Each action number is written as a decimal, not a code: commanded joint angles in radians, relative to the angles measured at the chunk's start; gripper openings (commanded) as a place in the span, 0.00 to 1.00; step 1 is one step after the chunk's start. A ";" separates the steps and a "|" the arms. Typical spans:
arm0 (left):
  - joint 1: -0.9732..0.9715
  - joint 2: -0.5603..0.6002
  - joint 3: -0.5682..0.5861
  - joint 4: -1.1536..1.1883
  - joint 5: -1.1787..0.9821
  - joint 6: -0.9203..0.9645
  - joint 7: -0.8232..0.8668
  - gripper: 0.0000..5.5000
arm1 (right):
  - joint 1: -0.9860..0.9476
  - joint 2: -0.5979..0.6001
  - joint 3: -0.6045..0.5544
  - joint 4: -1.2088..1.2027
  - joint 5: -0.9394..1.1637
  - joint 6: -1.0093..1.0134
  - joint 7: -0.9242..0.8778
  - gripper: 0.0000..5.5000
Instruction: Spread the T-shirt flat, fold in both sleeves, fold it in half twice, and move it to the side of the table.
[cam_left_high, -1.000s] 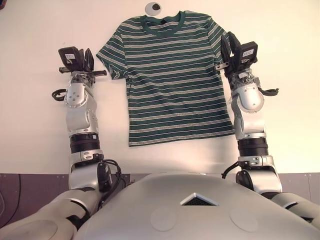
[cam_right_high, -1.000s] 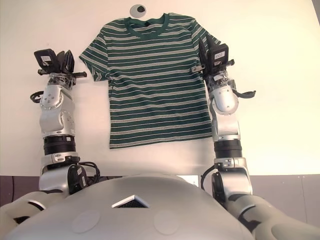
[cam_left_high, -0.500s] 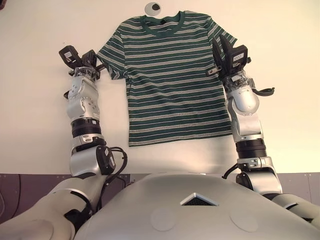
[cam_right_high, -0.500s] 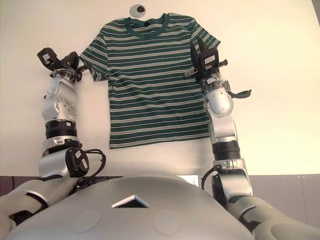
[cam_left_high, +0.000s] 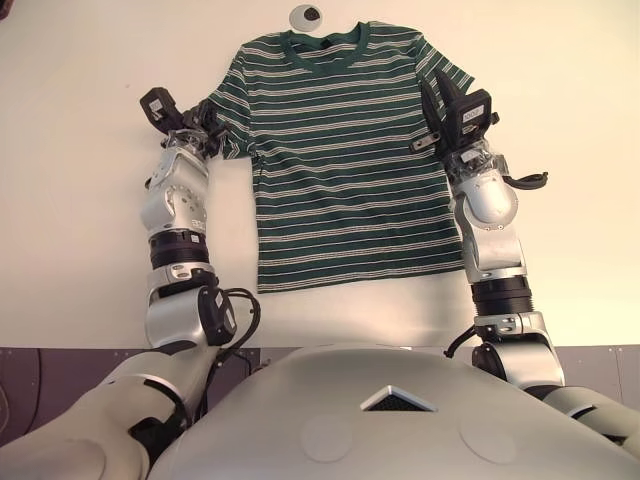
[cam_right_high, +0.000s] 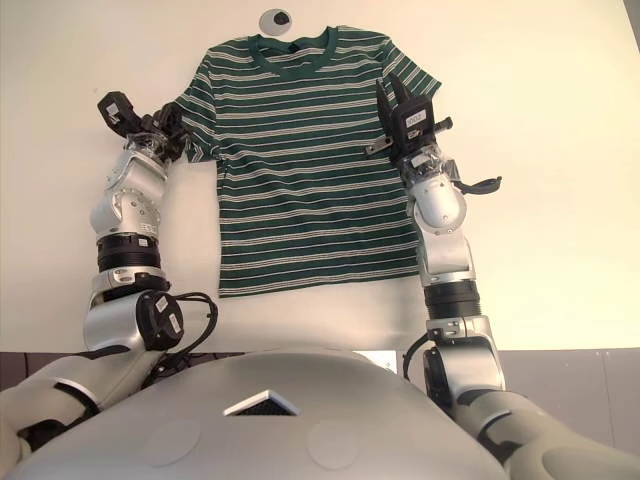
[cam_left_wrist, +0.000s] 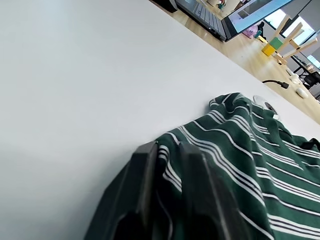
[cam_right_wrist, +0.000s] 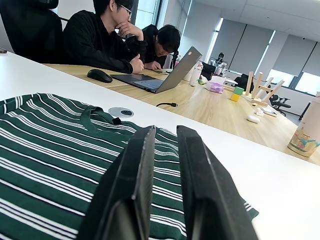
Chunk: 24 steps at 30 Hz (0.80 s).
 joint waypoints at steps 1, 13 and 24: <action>0.024 -0.004 -0.015 0.008 0.032 -0.007 0.023 0.01 | -0.023 -0.003 0.006 0.008 -0.003 -0.003 0.012 0.15; 0.025 -0.003 -0.031 -0.039 0.072 -0.081 0.040 0.16 | -0.023 -0.001 0.002 0.013 -0.003 -0.006 0.014 0.15; -0.006 0.001 -0.037 0.056 0.095 -0.100 0.051 0.26 | -0.026 -0.003 0.001 0.012 -0.002 -0.007 0.016 0.15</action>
